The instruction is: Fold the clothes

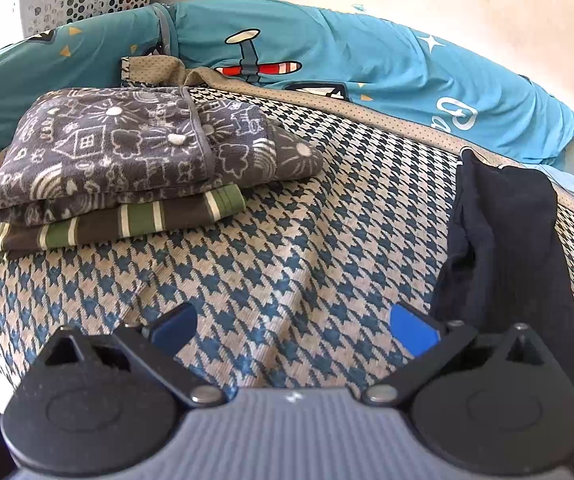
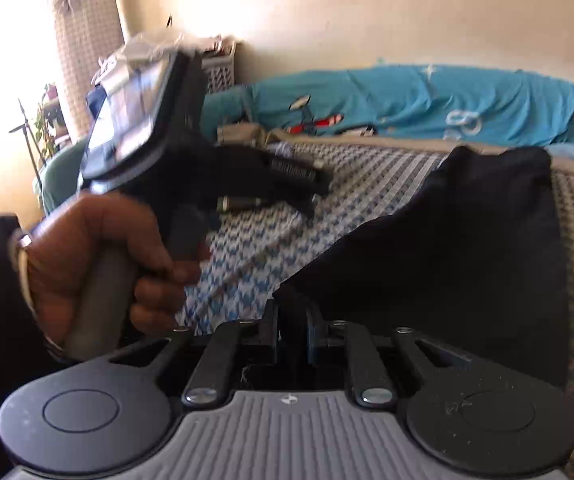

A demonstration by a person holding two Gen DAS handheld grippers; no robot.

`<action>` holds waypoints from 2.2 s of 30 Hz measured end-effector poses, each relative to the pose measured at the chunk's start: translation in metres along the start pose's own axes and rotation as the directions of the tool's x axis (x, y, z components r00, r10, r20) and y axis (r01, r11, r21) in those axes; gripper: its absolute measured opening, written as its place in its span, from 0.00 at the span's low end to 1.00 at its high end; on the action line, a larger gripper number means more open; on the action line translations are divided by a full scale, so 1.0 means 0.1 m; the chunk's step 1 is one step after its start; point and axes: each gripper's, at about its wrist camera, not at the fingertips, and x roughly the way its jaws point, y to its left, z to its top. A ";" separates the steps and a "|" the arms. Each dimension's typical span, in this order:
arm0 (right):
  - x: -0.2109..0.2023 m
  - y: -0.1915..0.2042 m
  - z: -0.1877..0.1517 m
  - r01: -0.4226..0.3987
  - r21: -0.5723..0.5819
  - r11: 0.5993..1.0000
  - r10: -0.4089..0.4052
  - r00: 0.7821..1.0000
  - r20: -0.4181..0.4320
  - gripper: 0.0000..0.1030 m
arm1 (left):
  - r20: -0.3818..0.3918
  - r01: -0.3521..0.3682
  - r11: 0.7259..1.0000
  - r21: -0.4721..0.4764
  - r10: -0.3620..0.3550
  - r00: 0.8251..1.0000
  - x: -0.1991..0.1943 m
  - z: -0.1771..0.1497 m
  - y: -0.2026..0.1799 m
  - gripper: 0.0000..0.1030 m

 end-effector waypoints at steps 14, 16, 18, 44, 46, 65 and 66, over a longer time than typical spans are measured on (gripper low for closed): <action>-0.01 -0.11 -0.07 -0.057 -0.015 0.998 0.054 0.991 -0.125 0.21 | 0.001 0.039 0.996 0.075 -0.040 0.999 -0.02 -0.08 -0.20 1.00; -0.13 -0.19 -0.04 -0.040 0.006 0.999 0.040 0.994 -0.104 0.21 | 0.004 0.056 0.993 0.103 -0.057 0.998 -0.03 -0.10 -0.26 1.00; -0.25 -0.28 -0.01 -0.003 0.023 1.000 0.005 0.997 -0.081 0.22 | 0.004 0.081 0.988 0.130 -0.082 0.997 -0.05 -0.14 -0.34 1.00; -0.84 -1.01 -0.15 0.318 0.257 0.913 -0.296 0.947 -0.123 0.24 | -0.085 0.219 0.916 0.337 -0.202 0.976 -0.12 -0.61 -0.88 1.00; -0.80 -1.01 -0.17 0.301 0.258 0.918 -0.269 0.951 -0.150 0.24 | -0.092 0.221 0.911 0.349 -0.201 0.975 -0.11 -0.64 -0.91 1.00; -0.98 -0.82 -0.38 0.246 0.217 0.945 -0.194 0.952 -0.236 0.24 | -0.140 0.234 0.901 0.366 -0.195 0.971 -0.12 -0.81 -0.96 1.00; -1.02 -0.85 -0.36 0.258 0.232 0.938 -0.210 0.954 -0.212 0.24 | -0.140 0.234 0.901 0.366 -0.195 0.971 -0.13 -0.81 -0.96 1.00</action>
